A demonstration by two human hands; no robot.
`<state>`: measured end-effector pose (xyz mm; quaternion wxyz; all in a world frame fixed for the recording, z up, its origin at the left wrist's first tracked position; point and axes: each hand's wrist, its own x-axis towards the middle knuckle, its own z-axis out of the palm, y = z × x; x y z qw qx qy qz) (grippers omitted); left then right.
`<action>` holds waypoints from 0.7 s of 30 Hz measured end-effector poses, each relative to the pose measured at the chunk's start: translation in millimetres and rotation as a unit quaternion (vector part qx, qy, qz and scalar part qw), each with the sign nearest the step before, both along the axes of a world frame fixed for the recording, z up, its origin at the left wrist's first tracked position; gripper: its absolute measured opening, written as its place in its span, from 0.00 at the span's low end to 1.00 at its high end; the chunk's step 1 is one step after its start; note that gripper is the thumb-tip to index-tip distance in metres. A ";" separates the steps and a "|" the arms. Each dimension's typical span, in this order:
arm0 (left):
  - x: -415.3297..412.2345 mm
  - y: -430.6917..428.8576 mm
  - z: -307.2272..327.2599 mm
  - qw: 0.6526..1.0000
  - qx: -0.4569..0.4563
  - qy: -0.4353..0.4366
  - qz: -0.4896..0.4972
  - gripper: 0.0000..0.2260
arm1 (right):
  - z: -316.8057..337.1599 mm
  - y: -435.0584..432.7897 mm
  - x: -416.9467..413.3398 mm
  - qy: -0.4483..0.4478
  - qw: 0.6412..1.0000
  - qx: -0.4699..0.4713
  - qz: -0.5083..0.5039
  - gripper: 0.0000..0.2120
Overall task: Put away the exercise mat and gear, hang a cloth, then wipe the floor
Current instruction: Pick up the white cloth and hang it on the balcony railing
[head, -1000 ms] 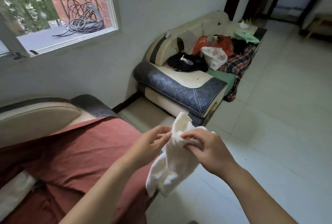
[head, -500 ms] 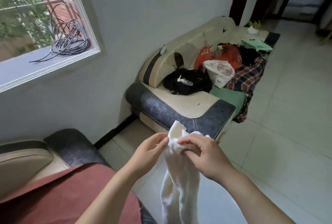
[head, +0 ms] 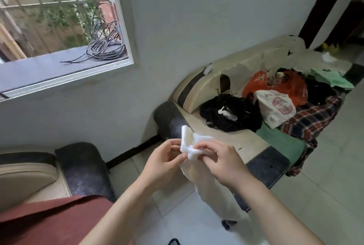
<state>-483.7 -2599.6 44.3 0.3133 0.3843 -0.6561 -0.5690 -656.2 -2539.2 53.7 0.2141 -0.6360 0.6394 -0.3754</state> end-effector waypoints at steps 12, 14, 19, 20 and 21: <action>51.4 -242.1 39.4 0.993 -0.041 -0.020 0.107 0.09 | 24.4 -284.9 36.4 -0.021 0.993 -0.047 0.105 0.15; 67.5 -286.0 50.0 0.990 -0.064 -0.043 0.118 0.09 | 34.3 -332.5 48.0 -0.024 0.990 -0.063 0.122 0.15; 98.9 -378.5 63.1 0.980 -0.081 -0.071 0.167 0.11 | 59.5 -434.8 67.8 -0.076 0.983 -0.084 0.142 0.12; 103.4 -395.6 64.2 0.979 -0.080 -0.072 0.174 0.11 | 64.5 -455.4 70.8 -0.085 0.982 -0.089 0.146 0.12; 107.7 -413.8 65.3 0.977 -0.080 -0.072 0.181 0.10 | 69.1 -477.0 74.0 -0.092 0.979 -0.094 0.153 0.12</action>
